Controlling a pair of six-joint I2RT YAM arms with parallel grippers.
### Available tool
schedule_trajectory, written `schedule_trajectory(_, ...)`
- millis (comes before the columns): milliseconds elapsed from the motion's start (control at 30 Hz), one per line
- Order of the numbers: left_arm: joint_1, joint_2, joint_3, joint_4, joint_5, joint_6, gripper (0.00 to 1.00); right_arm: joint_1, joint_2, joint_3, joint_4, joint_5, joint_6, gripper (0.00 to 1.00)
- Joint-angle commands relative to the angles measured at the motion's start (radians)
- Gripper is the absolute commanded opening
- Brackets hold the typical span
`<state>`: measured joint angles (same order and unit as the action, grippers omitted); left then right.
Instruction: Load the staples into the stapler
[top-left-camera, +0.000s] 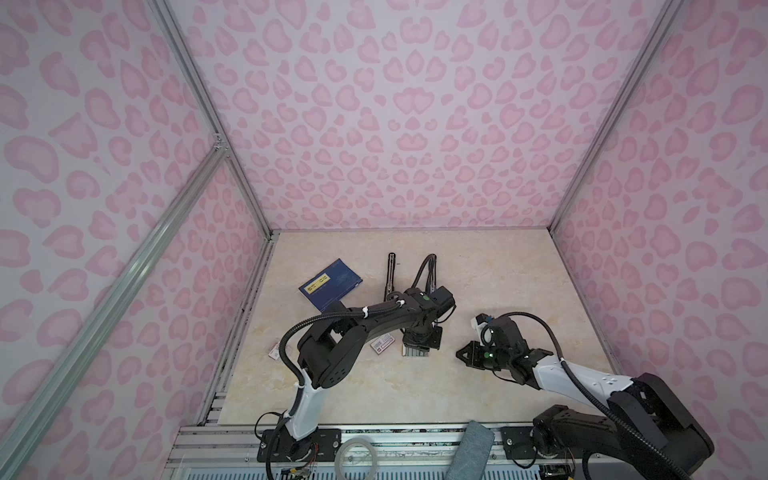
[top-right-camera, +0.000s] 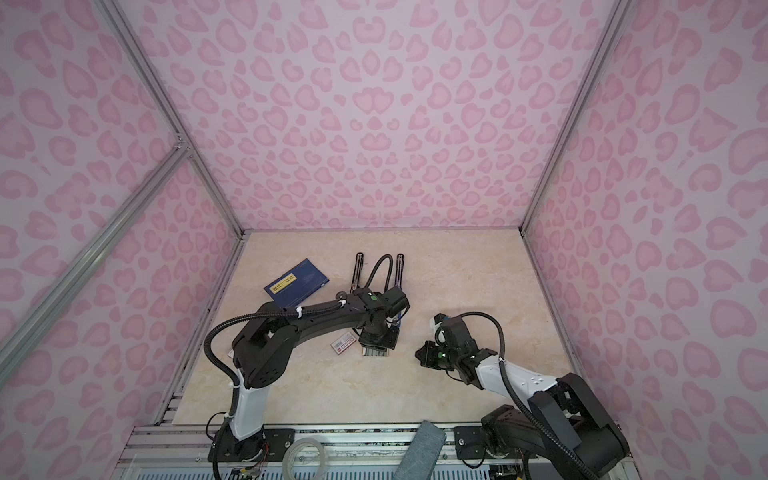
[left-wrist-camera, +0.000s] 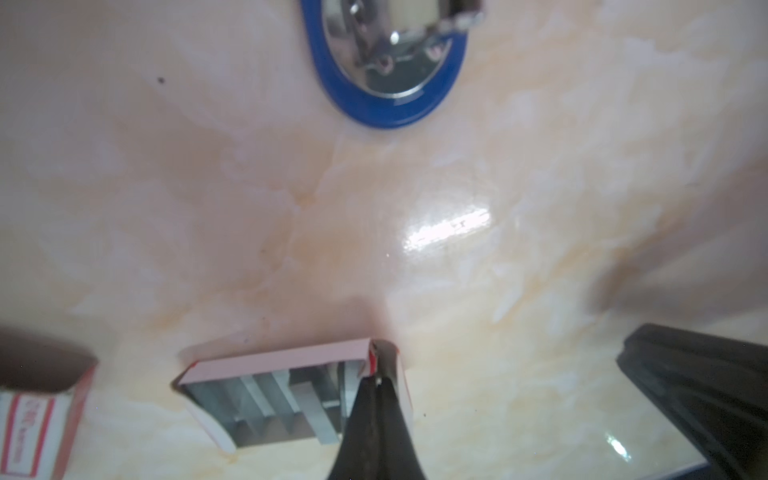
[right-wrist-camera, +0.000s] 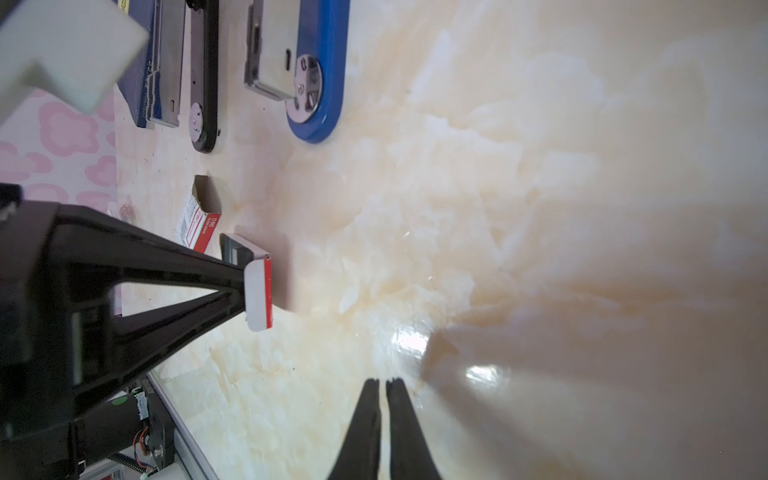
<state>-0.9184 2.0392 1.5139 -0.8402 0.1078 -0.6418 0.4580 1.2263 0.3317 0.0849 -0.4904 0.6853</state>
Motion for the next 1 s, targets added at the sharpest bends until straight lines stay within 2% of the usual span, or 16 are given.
schedule_trajectory(0, 0.001, -0.032, -0.011, -0.030, -0.006, 0.004, 0.03, 0.000, 0.006, -0.002, 0.024, -0.002, -0.002, 0.10)
schedule_trajectory(233, 0.003, -0.075, -0.042, -0.029, 0.009, 0.017, 0.03, 0.001, 0.006, 0.003, 0.023, -0.001, 0.000, 0.10)
schedule_trajectory(433, 0.004, -0.033, -0.010, -0.084, 0.043, 0.087, 0.03, 0.001, 0.003, 0.001, 0.031, -0.002, 0.011, 0.10)
schedule_trajectory(700, 0.007, -0.005, 0.036, -0.082, -0.055, 0.090, 0.03, 0.004, 0.003, -0.002, 0.040, -0.001, 0.019, 0.10)
schedule_trajectory(967, 0.011, 0.021, 0.068, -0.085, -0.072, 0.097, 0.03, 0.003, -0.001, 0.000, 0.025, 0.004, 0.011, 0.10)
